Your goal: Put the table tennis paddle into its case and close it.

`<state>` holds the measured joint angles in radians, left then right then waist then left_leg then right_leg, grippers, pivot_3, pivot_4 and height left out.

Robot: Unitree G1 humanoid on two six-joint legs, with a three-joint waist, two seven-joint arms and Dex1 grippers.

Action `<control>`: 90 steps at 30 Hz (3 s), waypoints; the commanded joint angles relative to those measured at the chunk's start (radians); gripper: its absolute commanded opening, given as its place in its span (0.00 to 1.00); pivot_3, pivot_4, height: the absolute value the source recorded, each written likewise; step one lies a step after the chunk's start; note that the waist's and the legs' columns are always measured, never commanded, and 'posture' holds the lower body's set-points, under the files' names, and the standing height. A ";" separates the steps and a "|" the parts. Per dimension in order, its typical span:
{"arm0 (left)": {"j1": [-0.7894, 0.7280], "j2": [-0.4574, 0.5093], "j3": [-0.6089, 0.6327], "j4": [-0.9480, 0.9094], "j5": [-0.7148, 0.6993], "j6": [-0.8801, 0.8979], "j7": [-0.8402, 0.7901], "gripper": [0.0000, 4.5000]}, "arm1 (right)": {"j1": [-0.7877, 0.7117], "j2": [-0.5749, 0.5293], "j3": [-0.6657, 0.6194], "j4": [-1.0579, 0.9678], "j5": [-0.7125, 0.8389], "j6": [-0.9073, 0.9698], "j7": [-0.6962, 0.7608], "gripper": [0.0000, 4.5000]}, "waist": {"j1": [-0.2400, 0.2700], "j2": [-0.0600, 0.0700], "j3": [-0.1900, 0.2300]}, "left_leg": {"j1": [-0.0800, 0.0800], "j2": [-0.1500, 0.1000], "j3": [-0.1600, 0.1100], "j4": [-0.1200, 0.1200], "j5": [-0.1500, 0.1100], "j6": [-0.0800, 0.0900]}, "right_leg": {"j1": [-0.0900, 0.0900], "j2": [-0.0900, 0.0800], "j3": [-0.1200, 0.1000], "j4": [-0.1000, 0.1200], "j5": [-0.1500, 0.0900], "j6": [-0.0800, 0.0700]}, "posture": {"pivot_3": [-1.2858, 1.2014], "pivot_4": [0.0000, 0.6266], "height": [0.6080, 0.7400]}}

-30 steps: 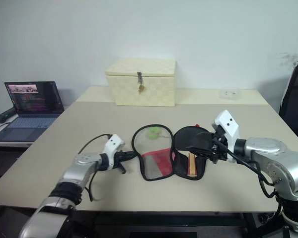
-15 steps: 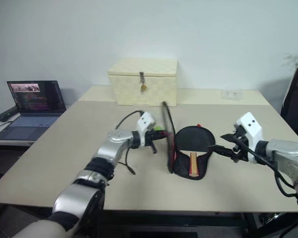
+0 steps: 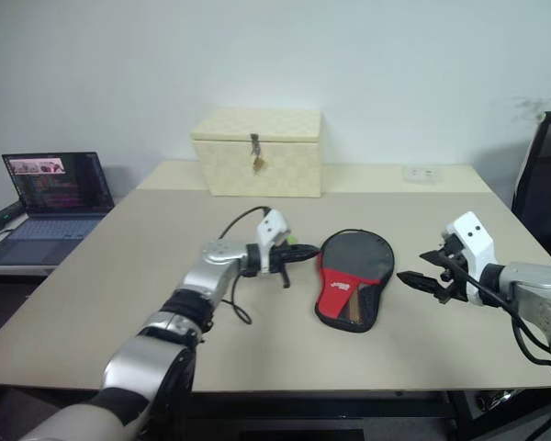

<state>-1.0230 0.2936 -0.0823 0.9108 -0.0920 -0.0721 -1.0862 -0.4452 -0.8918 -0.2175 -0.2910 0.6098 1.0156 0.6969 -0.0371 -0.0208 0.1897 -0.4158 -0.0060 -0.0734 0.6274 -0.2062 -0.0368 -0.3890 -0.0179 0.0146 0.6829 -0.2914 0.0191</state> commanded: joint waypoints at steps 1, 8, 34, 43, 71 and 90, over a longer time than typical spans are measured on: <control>0.074 0.059 0.047 -0.207 -0.097 0.085 -0.099 0.00 | -0.039 0.036 0.009 0.039 -0.020 -0.001 -0.048 1.00 | 0.002 0.000 0.000 | 0.000 0.000 0.000 0.000 0.000 0.000 | 0.000 0.000 0.000 0.000 0.000 0.000 | 0.52 0.24 1.00; 0.286 0.222 0.112 -0.586 -0.214 0.313 -0.117 0.00 | -0.106 0.202 0.128 0.260 -0.185 -0.059 -0.216 1.00 | 0.004 0.000 0.000 | 0.000 0.000 -0.002 0.001 0.000 0.000 | 0.000 -0.001 0.001 0.001 0.000 0.000 | 0.52 0.24 1.00; 0.354 0.284 0.123 -0.760 -0.266 0.416 -0.045 0.00 | -0.162 0.279 0.237 0.367 -0.365 -0.121 -0.201 1.00 | -0.002 0.001 -0.001 | 0.002 0.000 0.000 0.002 0.000 0.000 | 0.000 -0.001 0.001 0.004 0.000 0.000 | 0.52 0.24 1.00; 0.353 0.296 0.143 -0.766 -0.321 0.457 -0.072 0.00 | -0.193 0.309 0.080 0.298 -0.184 0.109 -0.152 1.00 | 0.000 0.001 -0.001 | 0.001 0.001 0.000 0.002 0.000 0.000 | 0.000 -0.001 0.001 0.004 0.000 0.000 | 0.52 0.24 1.00; 0.373 0.392 0.144 -0.804 -0.400 0.527 -0.152 0.00 | -0.227 0.576 0.213 0.509 -0.280 0.023 -0.233 1.00 | -0.031 -0.001 -0.001 | 0.012 0.002 0.003 0.001 0.000 0.000 | 0.002 0.000 0.008 0.012 0.000 -0.001 | 0.52 0.24 1.00; 0.443 0.431 0.153 -0.863 -0.421 0.548 -0.154 0.00 | -0.308 0.675 0.143 0.603 -0.242 0.055 -0.203 0.01 | -0.050 -0.001 -0.001 | 0.017 0.009 0.011 -0.002 0.000 0.000 | 0.002 0.005 0.021 0.014 -0.002 -0.003 | 0.52 0.24 1.00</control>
<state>-0.5831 0.7055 0.0415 0.0993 -0.4902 0.4747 -1.2341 -0.7378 -0.2410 -0.0909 0.2885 0.3434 1.0731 0.4804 -0.0869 -0.0215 0.1883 -0.3981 0.0053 -0.0608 0.6255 -0.2064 -0.0368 -0.3875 -0.0114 0.0373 0.6966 -0.2935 0.0172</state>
